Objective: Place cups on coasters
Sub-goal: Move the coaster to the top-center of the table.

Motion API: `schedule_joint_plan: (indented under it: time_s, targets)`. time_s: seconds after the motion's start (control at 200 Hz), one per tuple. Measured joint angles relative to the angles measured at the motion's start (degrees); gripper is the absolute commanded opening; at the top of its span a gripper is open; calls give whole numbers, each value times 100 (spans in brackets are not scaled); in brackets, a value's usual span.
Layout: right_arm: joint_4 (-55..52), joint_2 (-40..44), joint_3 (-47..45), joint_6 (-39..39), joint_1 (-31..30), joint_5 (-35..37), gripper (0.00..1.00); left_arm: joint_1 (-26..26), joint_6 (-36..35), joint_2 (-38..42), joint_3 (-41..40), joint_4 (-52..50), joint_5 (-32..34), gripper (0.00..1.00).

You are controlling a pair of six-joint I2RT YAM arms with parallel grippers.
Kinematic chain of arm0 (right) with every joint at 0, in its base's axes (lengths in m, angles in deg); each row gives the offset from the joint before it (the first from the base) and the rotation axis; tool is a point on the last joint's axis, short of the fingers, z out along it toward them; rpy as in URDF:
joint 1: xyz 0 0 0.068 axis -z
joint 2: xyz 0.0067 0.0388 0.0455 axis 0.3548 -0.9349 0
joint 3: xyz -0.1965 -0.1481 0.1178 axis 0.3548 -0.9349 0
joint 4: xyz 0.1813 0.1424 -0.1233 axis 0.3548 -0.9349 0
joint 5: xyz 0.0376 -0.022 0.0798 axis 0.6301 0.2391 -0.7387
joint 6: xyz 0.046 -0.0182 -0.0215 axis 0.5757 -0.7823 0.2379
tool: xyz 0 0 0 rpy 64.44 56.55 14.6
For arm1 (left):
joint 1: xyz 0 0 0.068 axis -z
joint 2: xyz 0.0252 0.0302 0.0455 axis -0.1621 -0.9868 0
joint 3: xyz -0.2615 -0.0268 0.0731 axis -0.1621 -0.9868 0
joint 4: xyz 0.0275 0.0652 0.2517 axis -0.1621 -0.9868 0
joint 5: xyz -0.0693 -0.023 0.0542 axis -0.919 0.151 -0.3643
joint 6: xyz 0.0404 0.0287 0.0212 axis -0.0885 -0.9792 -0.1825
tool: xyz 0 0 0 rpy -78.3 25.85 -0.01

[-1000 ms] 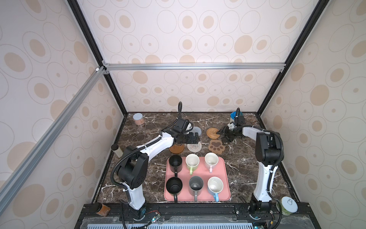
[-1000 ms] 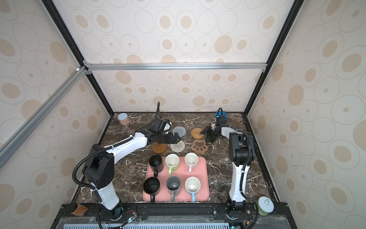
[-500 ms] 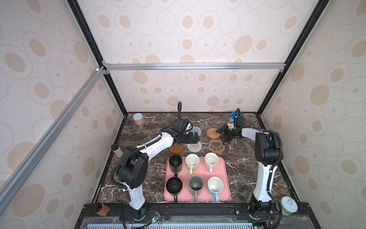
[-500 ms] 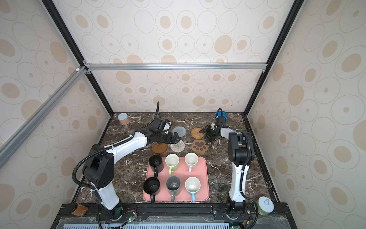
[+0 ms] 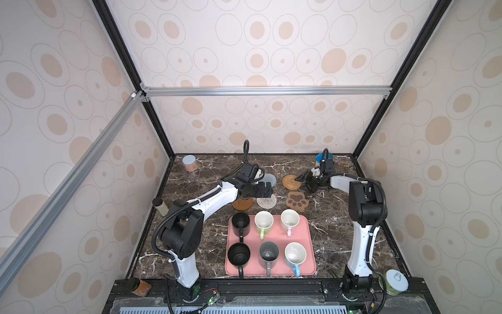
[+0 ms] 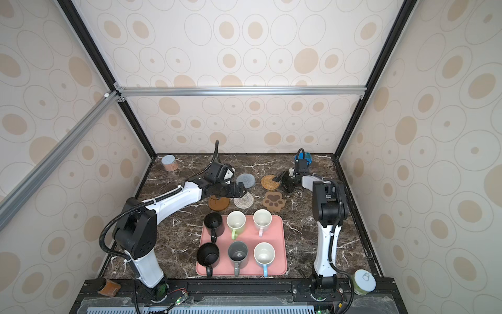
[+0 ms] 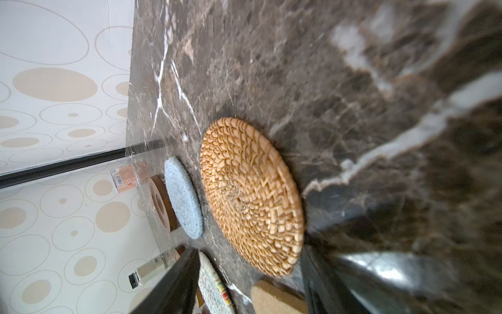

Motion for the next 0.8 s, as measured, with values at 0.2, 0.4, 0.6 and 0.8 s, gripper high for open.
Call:
schedule_joint_plan:
  time_s: [0.2,0.4,0.6,0.8]
  targets:
    - [92,-26,0,39,-11,4,63,-17,2,2,-31,4,4,100]
    - [227,-57,0,142,-26,0,63,-28,7,2,-81,7,20,100]
    - [216,-57,11,136,-33,20,63,-28,15,4,-85,9,20,100]
    - [-243,-55,219,-192,-55,177,64,-39,52,17,-87,13,31,100]
